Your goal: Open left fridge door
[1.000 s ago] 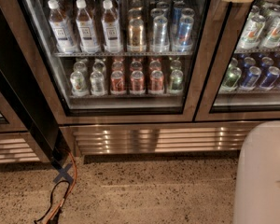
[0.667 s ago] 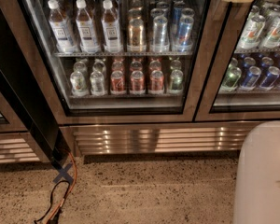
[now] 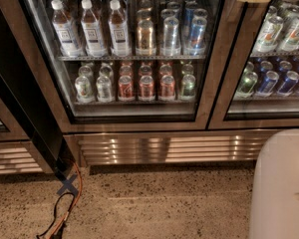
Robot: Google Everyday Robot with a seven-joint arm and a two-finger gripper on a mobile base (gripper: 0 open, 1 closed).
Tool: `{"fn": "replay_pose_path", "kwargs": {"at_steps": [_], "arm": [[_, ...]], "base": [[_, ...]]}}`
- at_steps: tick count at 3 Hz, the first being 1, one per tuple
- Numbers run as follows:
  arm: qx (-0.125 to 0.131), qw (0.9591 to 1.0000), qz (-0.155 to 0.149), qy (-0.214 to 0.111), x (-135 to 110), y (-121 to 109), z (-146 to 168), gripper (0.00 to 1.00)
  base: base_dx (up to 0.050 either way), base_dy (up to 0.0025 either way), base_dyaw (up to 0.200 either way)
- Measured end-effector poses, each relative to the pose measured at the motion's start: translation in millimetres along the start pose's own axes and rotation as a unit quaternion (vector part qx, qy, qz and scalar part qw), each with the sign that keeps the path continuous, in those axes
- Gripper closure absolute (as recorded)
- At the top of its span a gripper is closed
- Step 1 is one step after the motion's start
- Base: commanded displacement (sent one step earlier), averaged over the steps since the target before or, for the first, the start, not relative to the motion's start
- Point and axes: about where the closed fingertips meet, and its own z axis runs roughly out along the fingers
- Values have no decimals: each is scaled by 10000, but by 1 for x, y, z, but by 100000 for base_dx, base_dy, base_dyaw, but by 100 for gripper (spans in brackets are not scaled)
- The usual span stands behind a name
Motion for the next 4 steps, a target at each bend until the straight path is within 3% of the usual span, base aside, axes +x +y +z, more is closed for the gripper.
{"fn": "replay_pose_path", "kwargs": {"at_steps": [2, 3, 4], "arm": [[0, 10000, 0, 0, 0, 0, 0, 11], [-1, 10000, 1, -2, 0, 0, 0, 0], [-3, 10000, 1, -3, 0, 0, 1, 0]], "base": [[0, 0, 0], [0, 0, 0], [0, 0, 0]]}}
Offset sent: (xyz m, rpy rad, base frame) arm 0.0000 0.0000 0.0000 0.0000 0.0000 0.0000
